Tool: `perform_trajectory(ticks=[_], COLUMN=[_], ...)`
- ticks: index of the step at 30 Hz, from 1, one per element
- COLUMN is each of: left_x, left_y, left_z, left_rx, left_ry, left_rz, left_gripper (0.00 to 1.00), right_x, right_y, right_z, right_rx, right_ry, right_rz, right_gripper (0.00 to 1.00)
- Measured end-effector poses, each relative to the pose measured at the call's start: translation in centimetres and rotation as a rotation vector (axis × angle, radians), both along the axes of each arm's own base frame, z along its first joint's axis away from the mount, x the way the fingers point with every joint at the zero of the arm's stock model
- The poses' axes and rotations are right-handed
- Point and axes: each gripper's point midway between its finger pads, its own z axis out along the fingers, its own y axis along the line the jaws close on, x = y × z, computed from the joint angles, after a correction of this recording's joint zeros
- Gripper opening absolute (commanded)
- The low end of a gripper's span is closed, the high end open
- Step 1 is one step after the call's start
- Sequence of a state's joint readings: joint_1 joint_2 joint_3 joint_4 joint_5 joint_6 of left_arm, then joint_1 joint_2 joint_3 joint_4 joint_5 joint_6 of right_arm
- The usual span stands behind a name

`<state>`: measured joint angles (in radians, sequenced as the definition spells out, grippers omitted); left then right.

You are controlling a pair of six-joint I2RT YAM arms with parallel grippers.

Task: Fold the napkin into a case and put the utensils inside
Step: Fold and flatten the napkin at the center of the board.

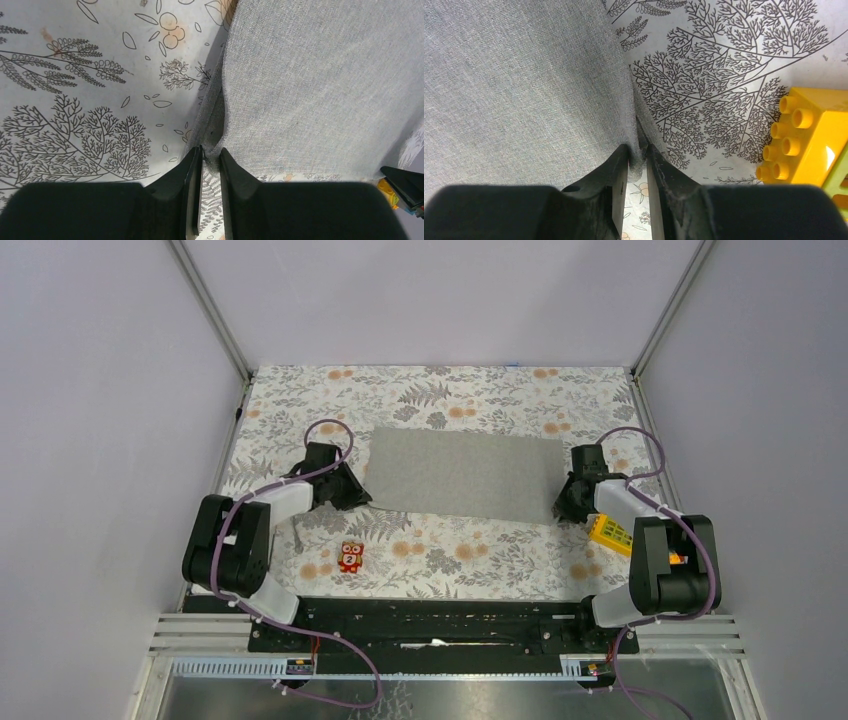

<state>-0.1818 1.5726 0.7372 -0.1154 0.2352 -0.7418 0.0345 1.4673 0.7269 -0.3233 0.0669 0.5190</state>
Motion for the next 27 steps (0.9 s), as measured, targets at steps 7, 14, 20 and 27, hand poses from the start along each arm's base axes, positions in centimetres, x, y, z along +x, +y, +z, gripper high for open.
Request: perform_trajectory(ticks=[7,14,20,27], left_x=[-0.7,-1.6,-1.9,-2.1], left_y=[-0.1,-0.1,0.0,0.1], left_z=[0.6,1.2,2.1,5.0], left_rx=[0.003,0.003,0.006,0.026], left_ry=[-0.014,-0.021,-0.037,-0.122], left_rz=[-0.011,-0.02,-0.026,-0.036], left_gripper=[0.28,0.35,0.49,0.6], right_x=[0.2,1.2,1.0,1.2], right_y=[-0.3,-0.8,-1.2,-1.1], right_z=[0.5,1.5,1.4,2.9], right_rx=[-0.015,-0.041,-0.064,-0.074], right_ry=[-0.014,-0.041,-0.032,-0.081], right_rz=[-0.006,-0.018,-0.027,0.005], right_gripper=[0.28,0.27,0.36,0.7])
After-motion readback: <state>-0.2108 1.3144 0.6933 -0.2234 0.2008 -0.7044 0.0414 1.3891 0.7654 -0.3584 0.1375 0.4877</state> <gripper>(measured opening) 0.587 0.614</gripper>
